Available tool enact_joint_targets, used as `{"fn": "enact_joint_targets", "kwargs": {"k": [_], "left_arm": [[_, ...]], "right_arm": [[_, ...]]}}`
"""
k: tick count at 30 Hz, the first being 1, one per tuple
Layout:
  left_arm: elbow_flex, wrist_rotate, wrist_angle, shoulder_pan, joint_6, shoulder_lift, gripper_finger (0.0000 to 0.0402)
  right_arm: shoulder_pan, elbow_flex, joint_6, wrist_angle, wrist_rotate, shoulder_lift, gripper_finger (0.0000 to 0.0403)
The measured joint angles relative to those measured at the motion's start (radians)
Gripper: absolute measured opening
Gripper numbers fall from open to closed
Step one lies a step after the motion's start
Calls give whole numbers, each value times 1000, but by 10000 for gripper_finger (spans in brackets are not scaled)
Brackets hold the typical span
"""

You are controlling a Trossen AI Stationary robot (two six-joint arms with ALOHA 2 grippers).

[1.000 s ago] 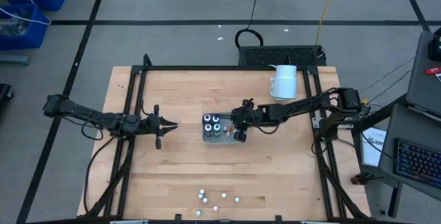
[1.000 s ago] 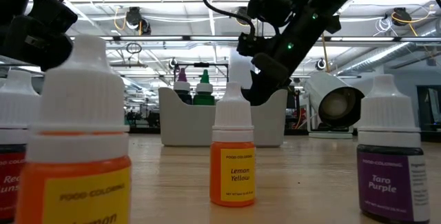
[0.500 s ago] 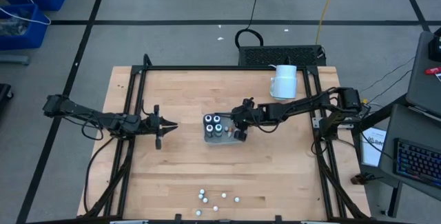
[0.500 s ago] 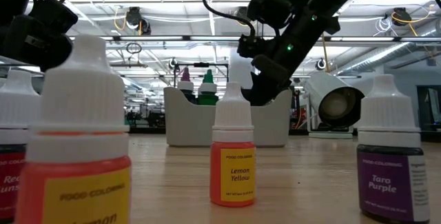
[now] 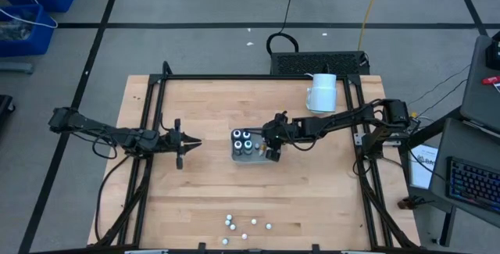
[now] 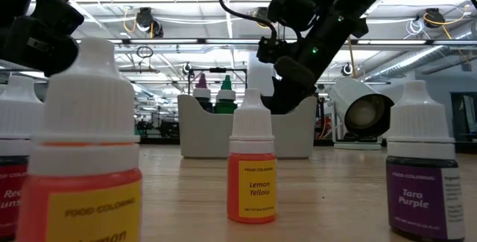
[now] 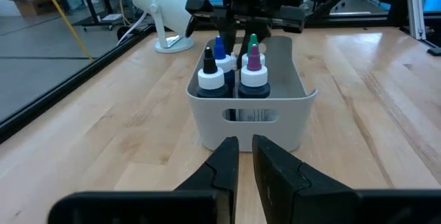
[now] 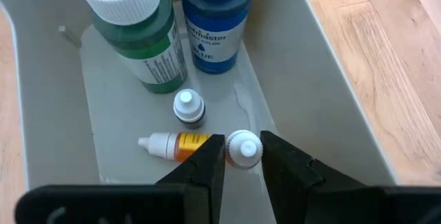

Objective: Pick & Place food coloring
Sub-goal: Put the small yellow food coloring bottle into the white bin, then put the small blue food coloring bottle into the white bin

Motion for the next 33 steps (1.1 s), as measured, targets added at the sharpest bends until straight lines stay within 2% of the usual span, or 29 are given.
{"fn": "enact_joint_targets", "kwargs": {"k": [15, 24, 33], "left_arm": [[0, 0, 0, 0, 0, 0, 51], [0, 0, 0, 0, 6, 0, 51], [0, -1, 0, 0, 14, 0, 51]], "right_arm": [[2, 0, -4, -12, -1, 0, 85], [2, 0, -19, -14, 3, 0, 111], [2, 0, 6, -7, 3, -26, 114]]}}
